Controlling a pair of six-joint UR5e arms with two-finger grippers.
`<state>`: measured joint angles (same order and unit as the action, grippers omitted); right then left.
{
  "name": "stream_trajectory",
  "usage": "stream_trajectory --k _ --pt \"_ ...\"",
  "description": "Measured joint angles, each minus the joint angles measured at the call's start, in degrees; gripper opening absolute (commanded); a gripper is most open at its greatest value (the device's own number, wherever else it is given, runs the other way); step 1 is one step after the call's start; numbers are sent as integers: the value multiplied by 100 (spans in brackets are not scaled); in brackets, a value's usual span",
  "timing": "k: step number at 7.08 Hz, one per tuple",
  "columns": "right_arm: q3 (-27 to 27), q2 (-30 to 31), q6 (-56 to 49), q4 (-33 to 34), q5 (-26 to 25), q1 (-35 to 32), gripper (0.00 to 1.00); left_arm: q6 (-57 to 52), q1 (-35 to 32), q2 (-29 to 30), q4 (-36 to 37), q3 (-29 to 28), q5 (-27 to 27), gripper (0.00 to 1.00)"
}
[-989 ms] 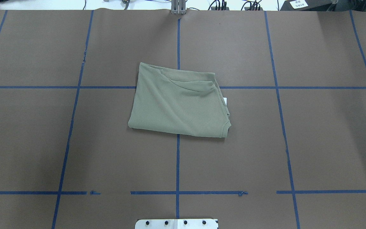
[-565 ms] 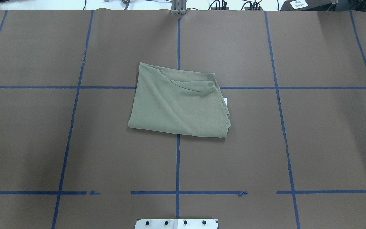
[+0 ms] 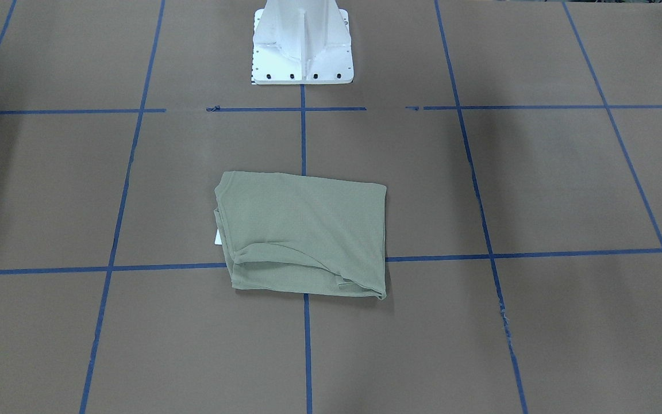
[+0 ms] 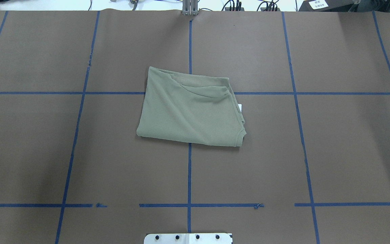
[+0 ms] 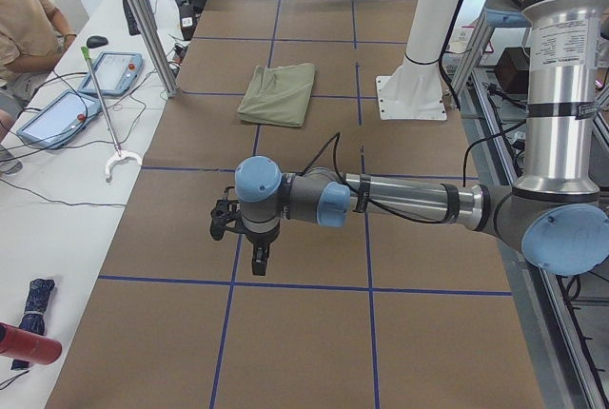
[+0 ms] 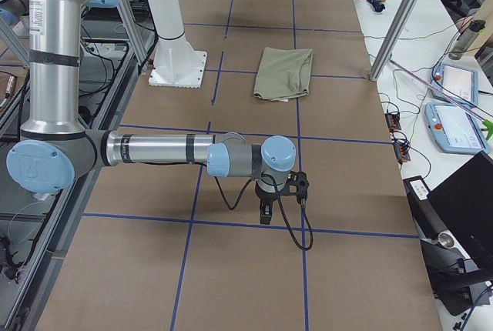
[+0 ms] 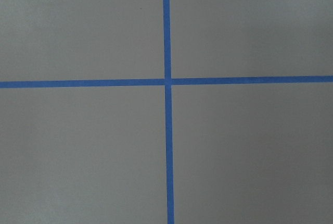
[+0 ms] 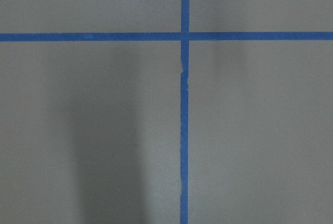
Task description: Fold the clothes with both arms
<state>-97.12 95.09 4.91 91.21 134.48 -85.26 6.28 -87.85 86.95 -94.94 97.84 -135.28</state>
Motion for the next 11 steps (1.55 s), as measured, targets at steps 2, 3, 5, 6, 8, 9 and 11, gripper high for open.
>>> stream_trajectory --k 2,3,5,6,8,9,11 --pt "-38 -35 34 10 53 1 100 2 -4 -6 -175 -23 -6 100" --pt "-52 -39 38 11 81 0 100 4 -4 -7 -198 -37 -7 100" --pt "-52 -42 37 13 124 1 100 4 -4 -26 -197 -40 -8 100" --pt "-45 -42 37 17 131 0 100 4 -4 -52 -198 -32 -8 100" --pt "-28 -43 37 20 139 0 100 4 -4 -77 -200 -22 -7 100" --pt "-22 -43 37 22 140 1 100 4 -4 -80 -200 -16 -7 100" --pt "-14 -42 37 39 142 1 100 5 -4 -82 -206 -31 -10 100"
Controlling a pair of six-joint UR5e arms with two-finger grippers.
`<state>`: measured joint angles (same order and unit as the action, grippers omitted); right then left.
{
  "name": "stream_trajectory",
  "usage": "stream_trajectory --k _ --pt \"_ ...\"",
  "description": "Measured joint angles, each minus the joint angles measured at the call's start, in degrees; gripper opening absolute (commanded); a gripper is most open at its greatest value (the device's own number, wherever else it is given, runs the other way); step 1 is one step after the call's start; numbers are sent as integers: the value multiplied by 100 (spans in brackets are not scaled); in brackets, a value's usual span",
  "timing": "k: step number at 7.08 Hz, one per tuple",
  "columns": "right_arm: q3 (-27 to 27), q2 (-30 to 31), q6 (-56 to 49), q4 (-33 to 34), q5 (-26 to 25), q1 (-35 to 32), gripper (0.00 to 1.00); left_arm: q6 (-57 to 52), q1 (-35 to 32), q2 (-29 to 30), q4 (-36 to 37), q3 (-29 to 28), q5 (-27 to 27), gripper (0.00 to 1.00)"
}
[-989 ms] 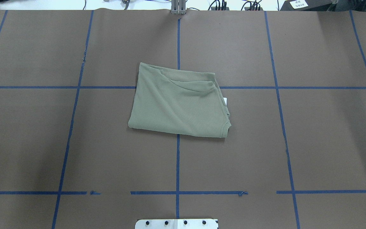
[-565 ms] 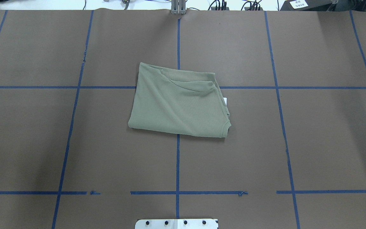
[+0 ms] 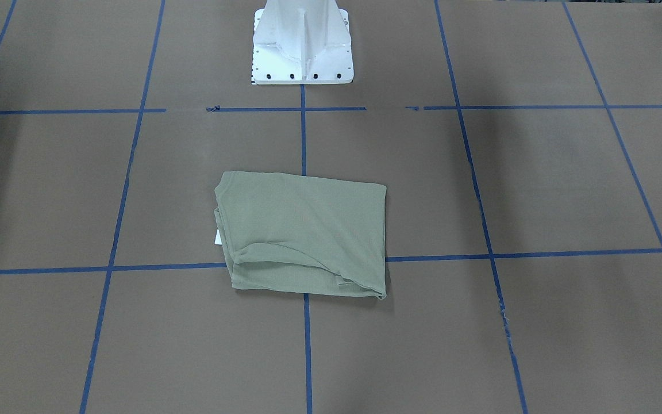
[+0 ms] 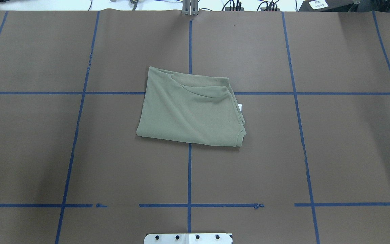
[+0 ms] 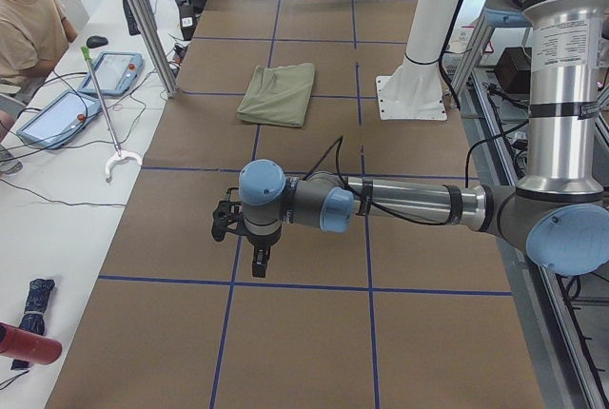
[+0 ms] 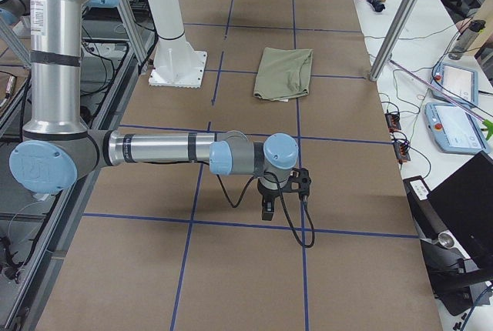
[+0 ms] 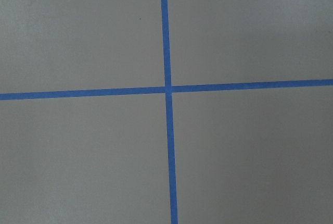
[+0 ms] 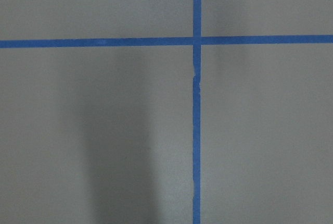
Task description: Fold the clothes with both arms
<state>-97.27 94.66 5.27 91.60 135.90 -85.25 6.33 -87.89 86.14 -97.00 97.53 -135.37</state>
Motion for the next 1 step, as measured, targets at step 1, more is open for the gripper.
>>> stream_trajectory --k 1 --pt "0 0 0 16 8 0 100 0 0 0 -2 1 -4 100"
